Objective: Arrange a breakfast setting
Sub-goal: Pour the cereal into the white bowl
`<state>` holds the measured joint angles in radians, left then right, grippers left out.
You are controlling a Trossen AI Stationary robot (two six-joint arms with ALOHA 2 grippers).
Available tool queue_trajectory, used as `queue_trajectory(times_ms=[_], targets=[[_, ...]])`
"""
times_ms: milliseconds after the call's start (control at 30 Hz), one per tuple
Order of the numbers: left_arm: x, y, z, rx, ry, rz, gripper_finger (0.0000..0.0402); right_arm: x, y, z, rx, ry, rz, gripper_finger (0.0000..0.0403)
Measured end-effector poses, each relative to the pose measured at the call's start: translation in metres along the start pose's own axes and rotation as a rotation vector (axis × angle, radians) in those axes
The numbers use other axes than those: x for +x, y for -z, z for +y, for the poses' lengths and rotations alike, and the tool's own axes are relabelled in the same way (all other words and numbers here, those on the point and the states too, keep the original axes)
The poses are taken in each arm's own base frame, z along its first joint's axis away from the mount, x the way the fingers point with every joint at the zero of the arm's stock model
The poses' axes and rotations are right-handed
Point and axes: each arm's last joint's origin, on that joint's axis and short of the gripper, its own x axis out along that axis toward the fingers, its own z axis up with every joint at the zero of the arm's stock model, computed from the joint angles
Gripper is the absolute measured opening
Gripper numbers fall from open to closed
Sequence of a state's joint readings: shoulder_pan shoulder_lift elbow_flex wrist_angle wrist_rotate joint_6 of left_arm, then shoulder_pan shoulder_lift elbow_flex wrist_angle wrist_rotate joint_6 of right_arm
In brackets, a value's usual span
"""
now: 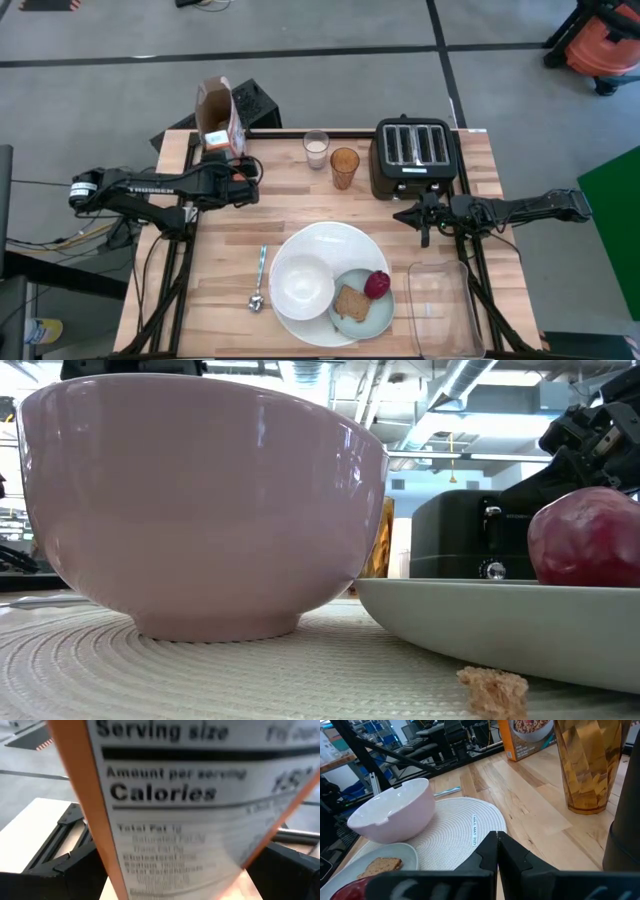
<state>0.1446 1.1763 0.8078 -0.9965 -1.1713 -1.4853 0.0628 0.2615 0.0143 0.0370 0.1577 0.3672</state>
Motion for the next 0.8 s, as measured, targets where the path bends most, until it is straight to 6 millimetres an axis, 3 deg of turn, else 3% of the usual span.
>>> queue_trajectory(times_ms=[167, 433, 667, 800], targets=[[0.007, -0.001, 0.0, -0.008, -0.024, 0.014, 0.0396, 0.0, 0.0, 0.0, 0.0, 0.0, 0.0, 0.0031], [0.018, 0.024, 0.005, -0.045, -0.008, 0.058, 0.0396, 0.0, 0.0, 0.0, 0.0, 0.0, 0.0, 0.0031], [0.021, 0.03, 0.007, -0.023, -0.008, 0.038, 0.0395, 0.0, 0.0, 0.0, 0.0, 0.0, 0.0, 0.0031], [0.021, 0.029, 0.005, -0.021, 0.0, 0.005, 0.037, 0.0, 0.0, 0.0, 0.0, 0.0, 0.0, 0.0031]])
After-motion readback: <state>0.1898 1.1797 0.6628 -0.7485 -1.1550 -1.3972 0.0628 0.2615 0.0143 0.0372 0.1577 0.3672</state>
